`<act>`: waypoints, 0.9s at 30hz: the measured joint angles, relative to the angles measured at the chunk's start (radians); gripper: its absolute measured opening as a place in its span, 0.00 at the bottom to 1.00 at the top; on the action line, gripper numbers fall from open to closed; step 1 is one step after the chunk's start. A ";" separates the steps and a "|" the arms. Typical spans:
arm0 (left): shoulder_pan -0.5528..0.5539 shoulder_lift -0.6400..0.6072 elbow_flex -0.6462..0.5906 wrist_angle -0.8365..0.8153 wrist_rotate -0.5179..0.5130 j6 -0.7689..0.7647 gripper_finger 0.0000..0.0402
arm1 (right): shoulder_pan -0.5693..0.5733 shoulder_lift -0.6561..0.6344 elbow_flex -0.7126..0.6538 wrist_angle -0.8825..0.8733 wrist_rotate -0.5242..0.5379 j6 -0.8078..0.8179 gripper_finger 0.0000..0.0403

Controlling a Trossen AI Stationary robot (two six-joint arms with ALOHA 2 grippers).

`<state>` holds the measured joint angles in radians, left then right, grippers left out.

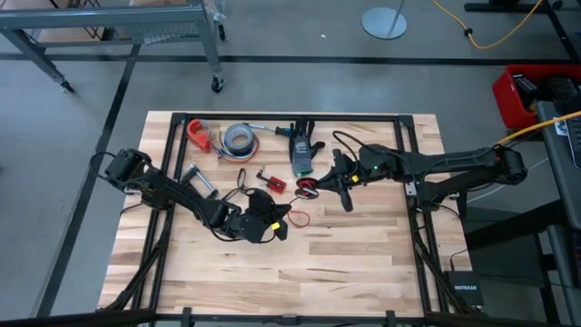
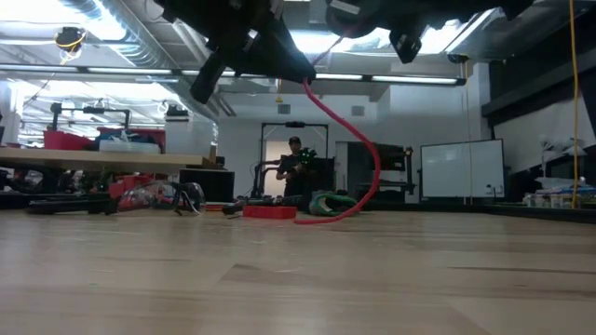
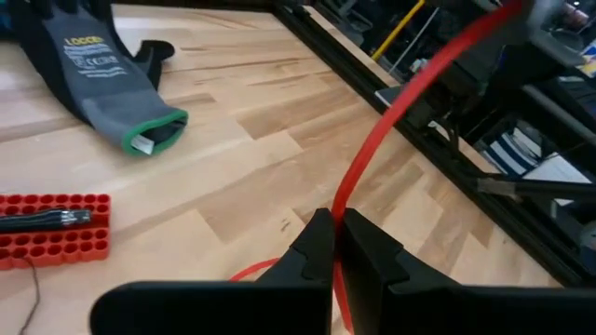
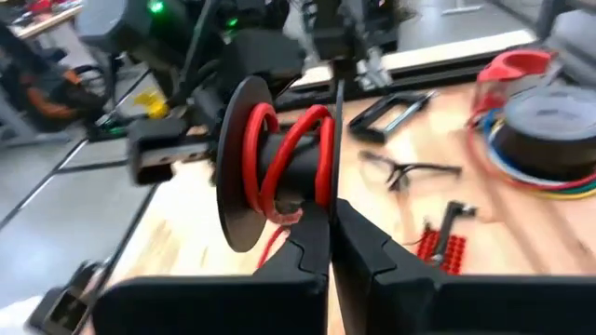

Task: Coil cords
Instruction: Coil the orange wire into the black spool

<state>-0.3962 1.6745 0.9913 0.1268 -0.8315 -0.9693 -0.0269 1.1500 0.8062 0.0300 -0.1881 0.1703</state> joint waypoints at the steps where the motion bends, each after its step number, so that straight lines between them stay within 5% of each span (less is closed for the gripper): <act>1: 0.000 0.000 0.000 -0.005 -0.006 0.000 0.00 | 0.000 -0.004 0.000 -0.013 -0.019 0.000 0.01; 9: 0.003 0.000 0.000 -0.012 -0.016 0.012 0.00 | 0.000 -0.011 0.000 -0.154 -0.165 0.000 0.01; 27: 0.055 -0.048 -0.001 0.075 0.089 -0.001 0.00 | 0.002 0.115 0.002 -0.301 0.064 -0.051 0.01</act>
<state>-0.3411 1.6264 0.9901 0.2013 -0.7424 -0.9707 -0.0254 1.2650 0.8082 -0.2710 -0.1245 0.1195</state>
